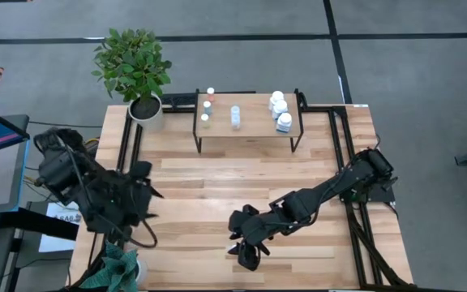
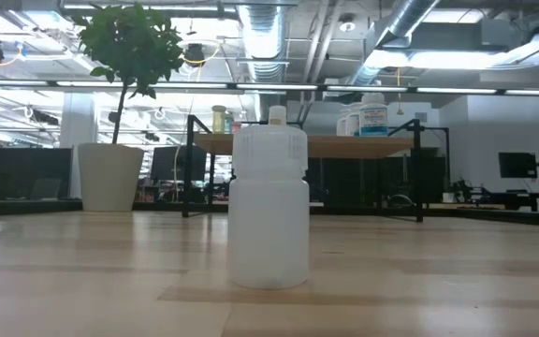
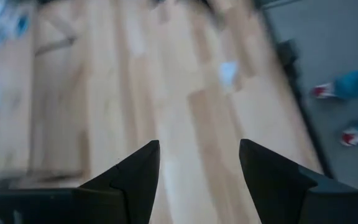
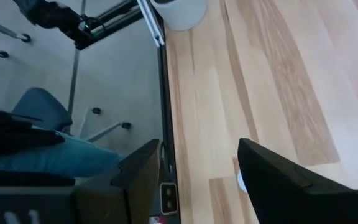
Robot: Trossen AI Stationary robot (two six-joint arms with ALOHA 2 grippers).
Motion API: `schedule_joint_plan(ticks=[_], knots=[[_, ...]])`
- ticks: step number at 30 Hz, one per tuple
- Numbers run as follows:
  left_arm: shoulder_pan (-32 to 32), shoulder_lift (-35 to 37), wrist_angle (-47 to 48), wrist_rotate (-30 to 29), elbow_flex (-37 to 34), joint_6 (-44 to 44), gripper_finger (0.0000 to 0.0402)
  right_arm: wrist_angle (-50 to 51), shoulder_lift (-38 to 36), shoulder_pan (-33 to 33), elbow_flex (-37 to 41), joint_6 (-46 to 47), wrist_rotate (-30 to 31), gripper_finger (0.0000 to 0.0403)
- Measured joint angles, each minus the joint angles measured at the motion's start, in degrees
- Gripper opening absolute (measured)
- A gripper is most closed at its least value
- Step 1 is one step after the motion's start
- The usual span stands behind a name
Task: Pick and place medicine bottles onto shelf by color
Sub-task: Put the transparent pill bottle on the shelf
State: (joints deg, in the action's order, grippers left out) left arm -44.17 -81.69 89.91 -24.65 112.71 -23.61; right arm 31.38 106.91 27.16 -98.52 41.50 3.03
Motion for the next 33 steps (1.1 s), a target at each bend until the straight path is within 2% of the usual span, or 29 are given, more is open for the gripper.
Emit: schedule_joint_plan(ticks=[5,9,13,17,21,26,30,33], knots=[[-3.0,11.5,-1.6,-6.5,-20.0,-13.5,0.0209,1.8,-0.4,0.0,-0.2,0.0,-0.1,0.0240],[-3.5,19.4,-8.8,-7.6,-34.7,-18.7,0.0209,5.4,-0.4,-0.1,-0.2,0.7,-0.1,0.0240],[-2.7,25.1,-22.6,-9.7,-46.9,-14.2,0.0209,7.8,-0.4,-0.6,-0.1,3.3,-0.1,0.0240],[0.9,28.2,-38.2,-16.9,-57.0,-4.6,0.0209,7.6,-0.4,-1.1,-0.1,3.5,-0.1,0.0240],[9.0,29.7,-49.8,-18.0,-64.4,2.6,0.0209,7.6,-0.4,-1.7,-0.1,3.5,-0.1,0.0240],[21.3,30.1,-62.6,-13.5,-70.3,8.4,0.0209,7.6,-0.4,-2.7,-0.1,3.6,-0.1,0.0240],[29.0,30.5,-63.5,-13.3,-71.4,14.0,0.0208,7.7,-0.4,-3.4,-0.1,3.7,-0.1,0.0240],[32.8,34.3,-60.5,-11.8,-72.4,14.1,0.0206,7.7,-0.4,-3.3,-0.1,3.7,-0.2,0.0240]])
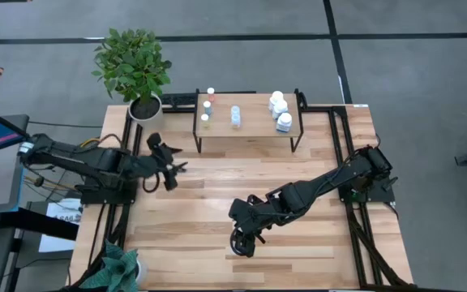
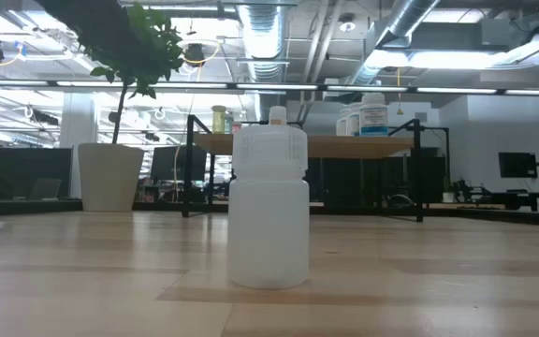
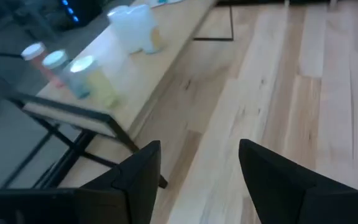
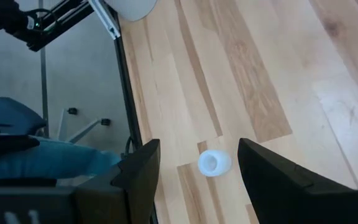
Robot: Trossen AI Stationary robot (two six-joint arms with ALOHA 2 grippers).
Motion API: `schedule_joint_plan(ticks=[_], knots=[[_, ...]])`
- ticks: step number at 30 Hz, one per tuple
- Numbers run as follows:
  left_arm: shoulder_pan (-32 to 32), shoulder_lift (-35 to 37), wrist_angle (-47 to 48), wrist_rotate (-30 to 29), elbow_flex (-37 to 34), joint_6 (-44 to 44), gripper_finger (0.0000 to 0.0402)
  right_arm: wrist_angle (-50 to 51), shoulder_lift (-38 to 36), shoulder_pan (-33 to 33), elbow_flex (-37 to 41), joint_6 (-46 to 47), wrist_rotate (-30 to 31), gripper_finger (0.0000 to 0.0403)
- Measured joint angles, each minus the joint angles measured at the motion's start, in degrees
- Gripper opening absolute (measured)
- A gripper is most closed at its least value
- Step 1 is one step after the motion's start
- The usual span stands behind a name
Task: Pick and place medicine bottles onto shelf by color
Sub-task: Put the transparent pill bottle on the shelf
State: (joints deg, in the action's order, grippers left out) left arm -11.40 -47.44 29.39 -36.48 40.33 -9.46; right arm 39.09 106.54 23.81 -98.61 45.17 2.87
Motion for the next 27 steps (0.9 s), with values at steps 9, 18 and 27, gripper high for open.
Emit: schedule_joint_plan(ticks=[9,18,27], knots=[[2.3,19.6,-0.2,1.7,-8.9,-5.0,0.0180,1.7,0.0,0.0,0.0,0.0,-0.1,0.0240],[2.3,39.9,-2.4,3.8,-19.5,-5.8,0.0170,2.2,0.0,0.0,0.0,0.0,-0.1,0.0240],[2.3,46.4,-6.3,4.6,-28.6,-6.3,0.0170,2.5,0.0,0.0,0.0,0.0,-0.1,0.0240]])
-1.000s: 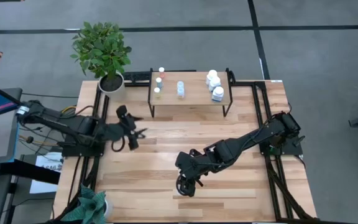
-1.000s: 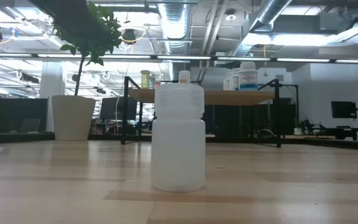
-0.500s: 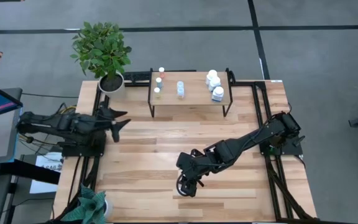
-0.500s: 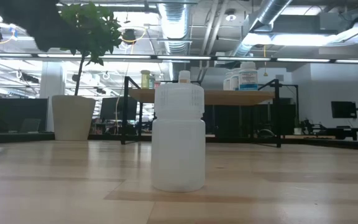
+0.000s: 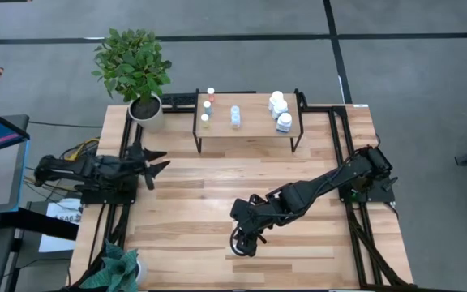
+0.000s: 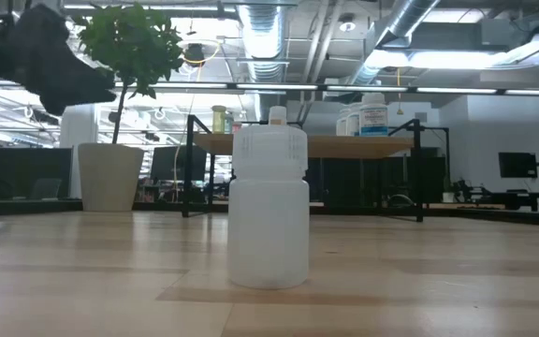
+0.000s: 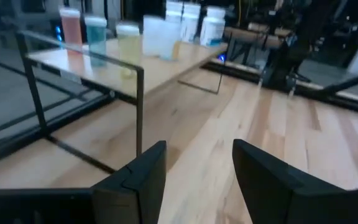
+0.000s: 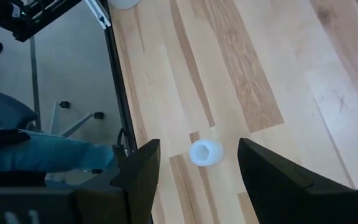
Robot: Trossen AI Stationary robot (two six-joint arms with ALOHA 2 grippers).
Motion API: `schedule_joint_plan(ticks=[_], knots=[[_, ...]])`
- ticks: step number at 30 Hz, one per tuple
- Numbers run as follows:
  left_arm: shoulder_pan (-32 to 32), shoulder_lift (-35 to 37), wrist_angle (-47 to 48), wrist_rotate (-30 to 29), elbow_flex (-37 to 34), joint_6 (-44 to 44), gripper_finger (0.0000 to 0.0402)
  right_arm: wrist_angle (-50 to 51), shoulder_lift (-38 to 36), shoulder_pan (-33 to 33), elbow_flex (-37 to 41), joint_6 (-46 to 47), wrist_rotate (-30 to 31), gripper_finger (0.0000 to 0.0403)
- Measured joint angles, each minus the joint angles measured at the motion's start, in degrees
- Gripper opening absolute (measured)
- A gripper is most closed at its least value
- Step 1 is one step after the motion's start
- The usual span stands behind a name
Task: Pick and place medicine bottles onto shelf by color
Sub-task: Put the transparent pill bottle on the shelf
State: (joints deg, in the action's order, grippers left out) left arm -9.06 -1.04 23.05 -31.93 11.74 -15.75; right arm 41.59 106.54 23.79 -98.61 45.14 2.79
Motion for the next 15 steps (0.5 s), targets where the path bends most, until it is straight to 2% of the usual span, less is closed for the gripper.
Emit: schedule_joint_plan(ticks=[4,10,15], knots=[[0.0,0.8,0.1,0.2,-3.7,-0.9,0.0170,0.2,0.0,0.0,0.0,1.1,0.0,0.0240],[0.1,0.8,-0.8,1.0,-4.0,0.6,0.0170,0.5,0.0,0.0,0.0,1.3,0.0,0.0240],[0.1,0.8,-0.2,11.0,-4.0,0.9,0.0170,0.5,0.0,-0.1,0.0,0.9,0.0,0.0240]])
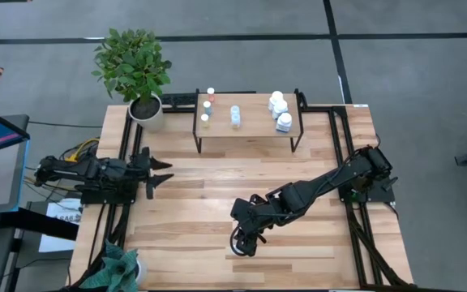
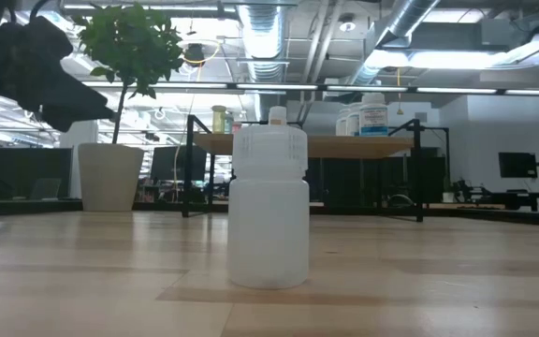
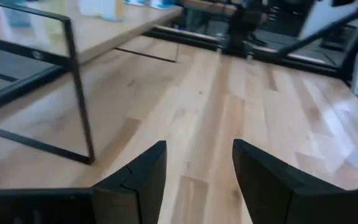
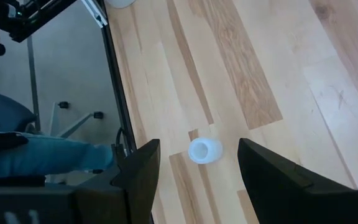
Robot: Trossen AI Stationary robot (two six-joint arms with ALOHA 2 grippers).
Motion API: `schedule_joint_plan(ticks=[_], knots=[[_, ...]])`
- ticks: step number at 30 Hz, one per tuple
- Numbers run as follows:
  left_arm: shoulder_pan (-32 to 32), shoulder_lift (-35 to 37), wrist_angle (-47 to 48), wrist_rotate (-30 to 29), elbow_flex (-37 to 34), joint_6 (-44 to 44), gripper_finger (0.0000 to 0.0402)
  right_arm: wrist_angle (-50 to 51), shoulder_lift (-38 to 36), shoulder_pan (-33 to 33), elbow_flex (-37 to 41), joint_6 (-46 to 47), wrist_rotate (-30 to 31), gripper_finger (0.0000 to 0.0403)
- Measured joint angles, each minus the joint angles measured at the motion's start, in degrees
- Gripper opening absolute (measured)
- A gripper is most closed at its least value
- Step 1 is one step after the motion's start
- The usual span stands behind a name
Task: Pick and place medicine bottles onto shelf by color
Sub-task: Put the transparent pill bottle on the shelf
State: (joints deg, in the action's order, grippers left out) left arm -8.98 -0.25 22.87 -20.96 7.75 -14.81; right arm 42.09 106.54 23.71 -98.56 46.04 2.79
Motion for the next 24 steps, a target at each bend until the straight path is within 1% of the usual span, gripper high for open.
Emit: schedule_joint_plan(ticks=[2,3,7,9,19,24], knots=[[0.0,0.0,0.1,1.1,0.0,0.2,0.0170,0.0,0.0,-0.2,0.0,0.0,0.0,0.0240],[0.0,0.0,0.1,0.4,0.0,0.7,0.0170,0.0,0.0,-0.2,0.0,0.0,0.0,0.0240],[0.0,0.0,0.0,-4.9,0.1,2.4,0.0170,0.0,0.0,-0.2,0.0,0.0,0.0,0.0240],[0.0,0.0,-0.1,-6.5,0.1,2.5,0.0170,-0.1,0.0,-0.2,0.0,0.0,0.0,0.0240],[0.0,0.0,0.0,-6.4,0.1,1.8,0.0170,-0.3,0.3,-0.2,0.0,-0.2,0.0,0.0240],[0.0,0.0,0.0,-6.4,0.1,2.1,0.0170,-1.2,1.6,-0.8,-0.2,-5.7,0.1,0.0240]])
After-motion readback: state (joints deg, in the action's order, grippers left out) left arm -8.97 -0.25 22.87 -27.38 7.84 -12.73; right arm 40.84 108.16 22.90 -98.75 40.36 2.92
